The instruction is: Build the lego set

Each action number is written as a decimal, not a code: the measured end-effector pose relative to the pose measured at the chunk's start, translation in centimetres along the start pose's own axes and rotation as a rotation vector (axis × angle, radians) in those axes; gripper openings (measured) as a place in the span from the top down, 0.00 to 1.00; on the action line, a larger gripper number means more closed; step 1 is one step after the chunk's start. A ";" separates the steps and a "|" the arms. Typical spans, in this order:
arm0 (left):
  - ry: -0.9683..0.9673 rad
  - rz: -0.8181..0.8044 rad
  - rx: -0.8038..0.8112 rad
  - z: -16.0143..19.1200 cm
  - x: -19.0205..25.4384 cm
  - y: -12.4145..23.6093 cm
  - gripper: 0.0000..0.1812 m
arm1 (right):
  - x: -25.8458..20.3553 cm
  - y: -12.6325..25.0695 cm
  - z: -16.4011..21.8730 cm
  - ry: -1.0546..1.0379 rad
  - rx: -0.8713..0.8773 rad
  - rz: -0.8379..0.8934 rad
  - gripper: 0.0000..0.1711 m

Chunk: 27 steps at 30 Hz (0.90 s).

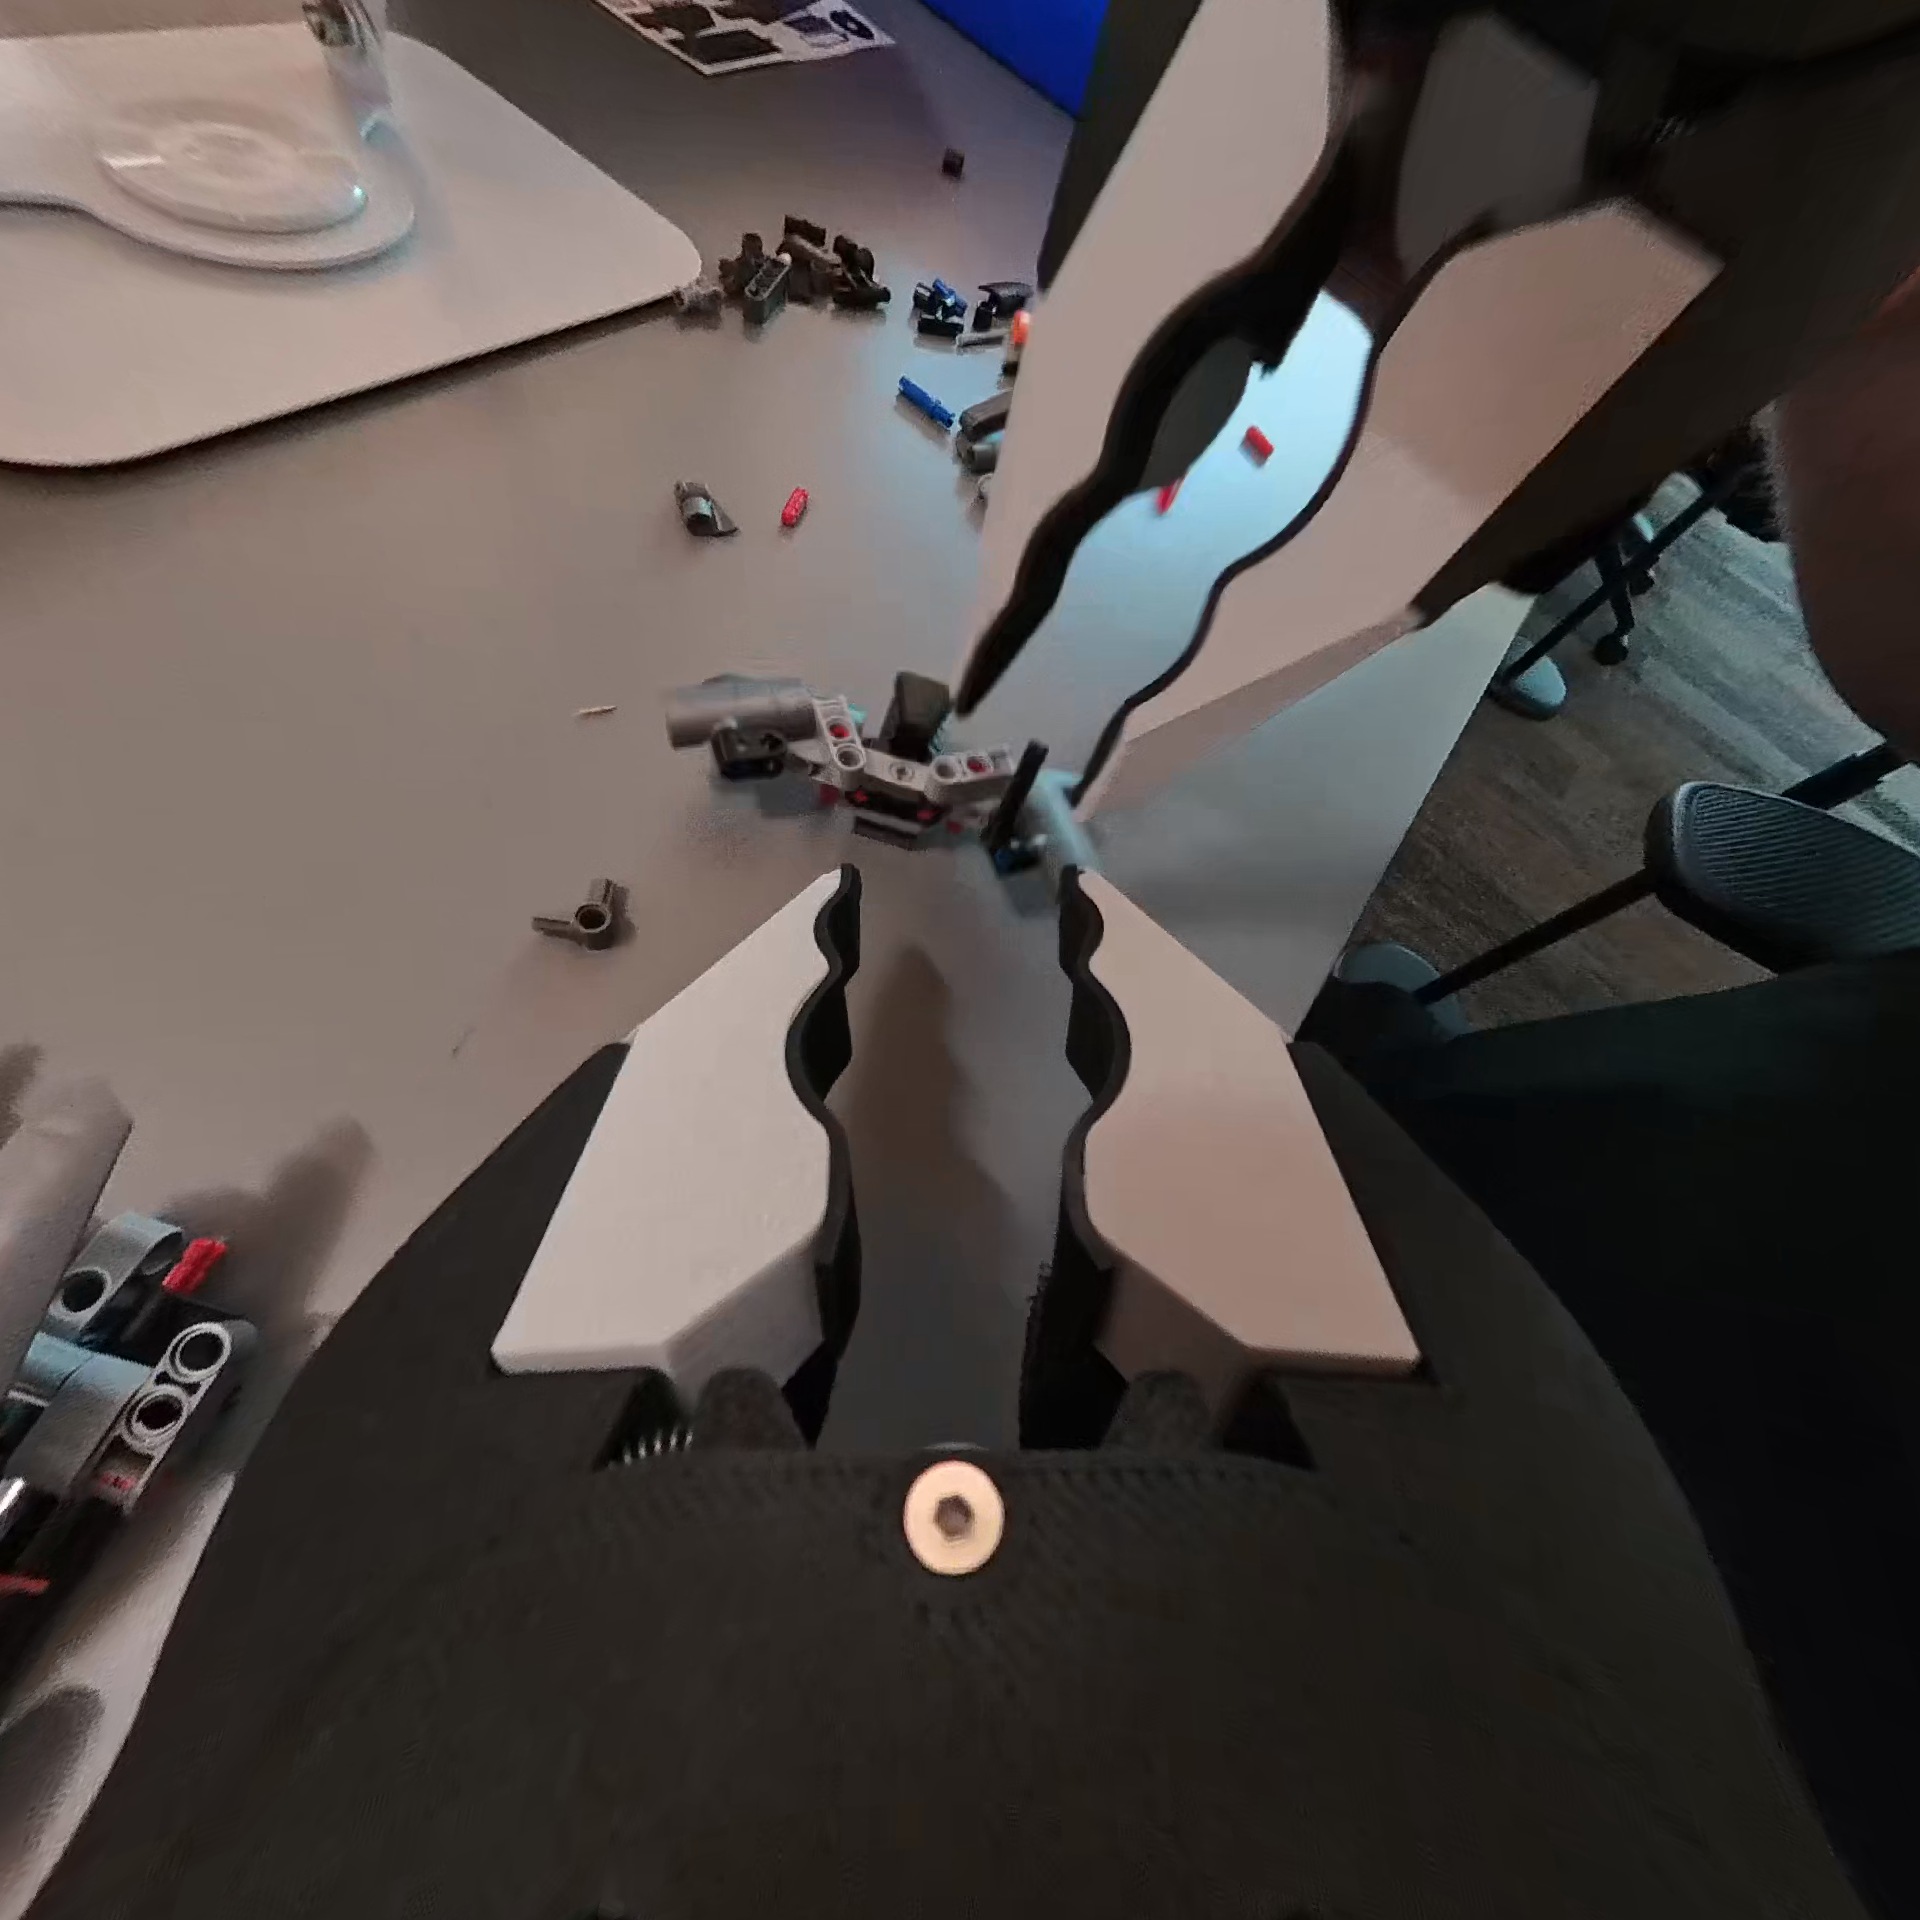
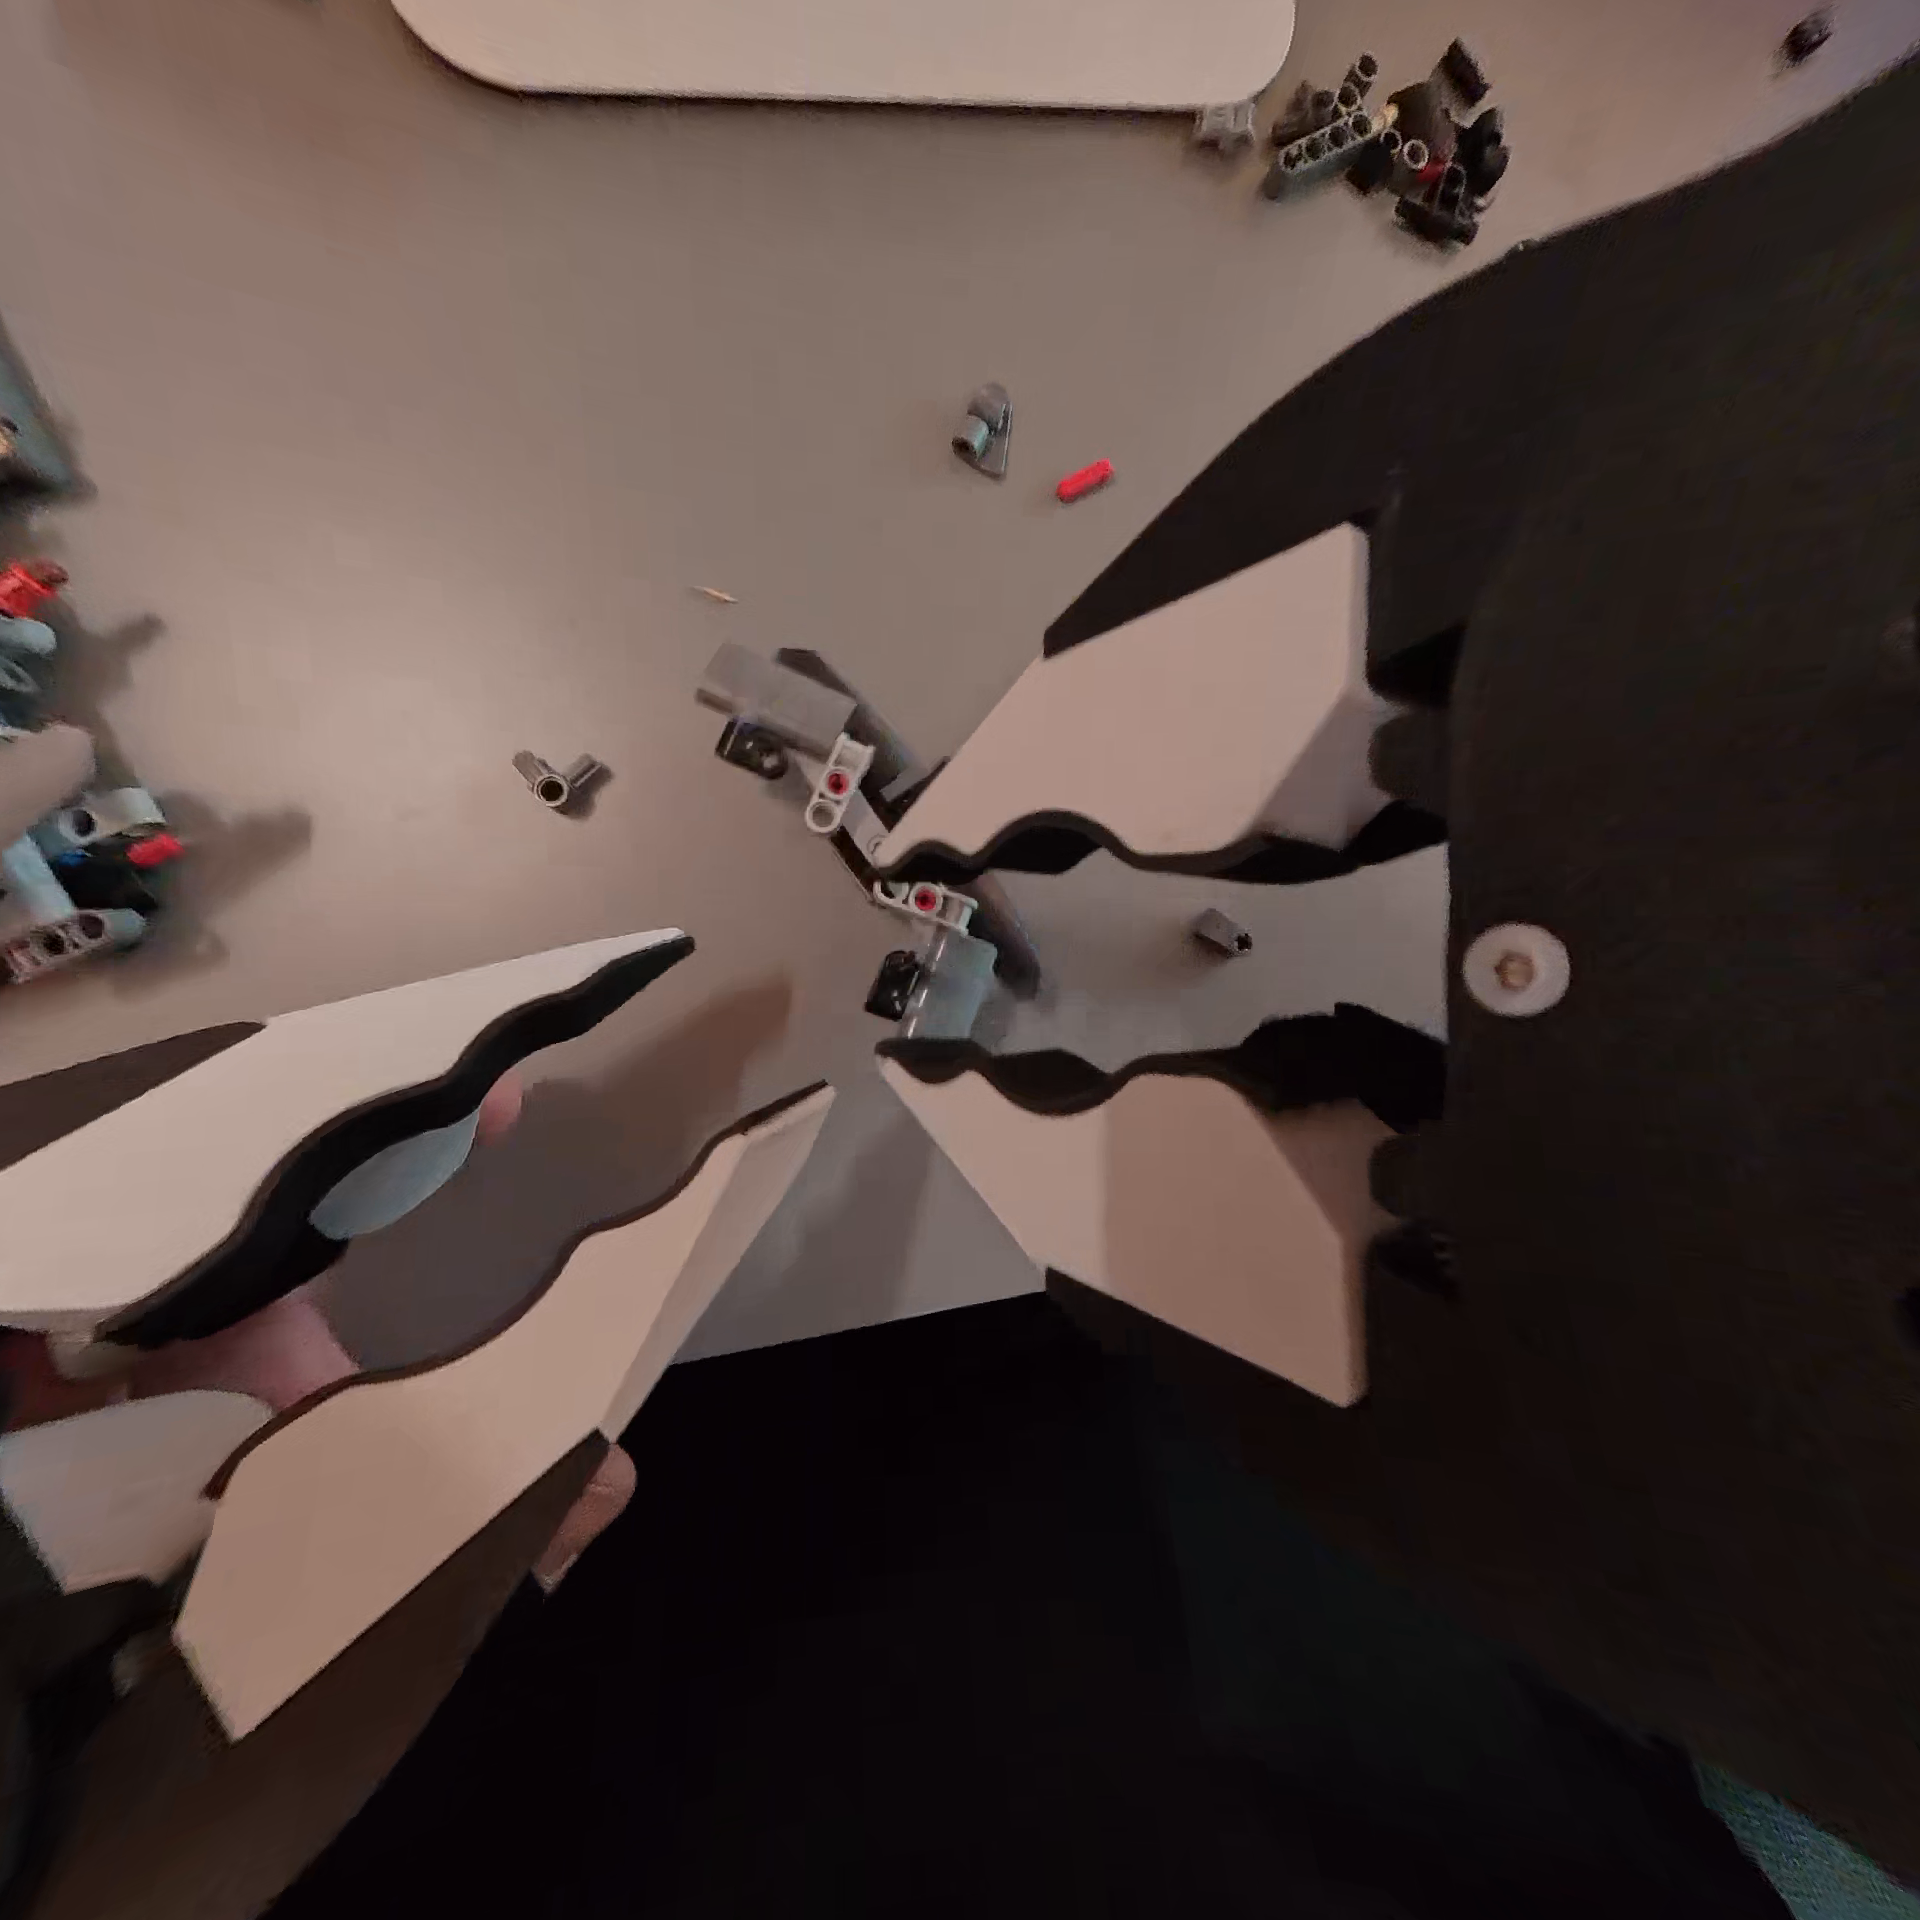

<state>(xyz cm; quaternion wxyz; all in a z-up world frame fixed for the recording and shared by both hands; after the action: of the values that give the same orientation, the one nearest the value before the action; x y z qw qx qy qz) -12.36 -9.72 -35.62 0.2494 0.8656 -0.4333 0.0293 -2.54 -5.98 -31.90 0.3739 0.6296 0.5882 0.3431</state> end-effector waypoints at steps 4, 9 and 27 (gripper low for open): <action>-0.029 -0.030 -0.024 0.3 -0.2 -0.1 0.79 | 1.3 3.5 0.8 -0.052 0.111 0.017 0.79; -0.098 -0.090 -0.047 0.1 -0.5 -0.3 0.79 | 3.1 7.1 5.9 -0.184 0.137 0.064 0.80; -0.250 -0.084 -0.122 -0.5 -1.3 -1.2 0.78 | 4.3 9.5 19.1 -0.427 0.175 0.326 0.80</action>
<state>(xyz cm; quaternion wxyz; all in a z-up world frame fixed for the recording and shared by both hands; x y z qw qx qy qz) -12.16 -7.90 -36.03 0.2468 0.8631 -0.4252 -0.1156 19.06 -3.22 -32.88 0.3734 0.8040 0.4144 0.2061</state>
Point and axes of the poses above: each gripper's, where its closed fingertips meet, y back along the fingers, z out of its underside, x = y × z across the jaws, the point moved 7 cm from there along y, back along the fingers, and after that the axes turned 5 degrees about x, right-handed, at the moved point
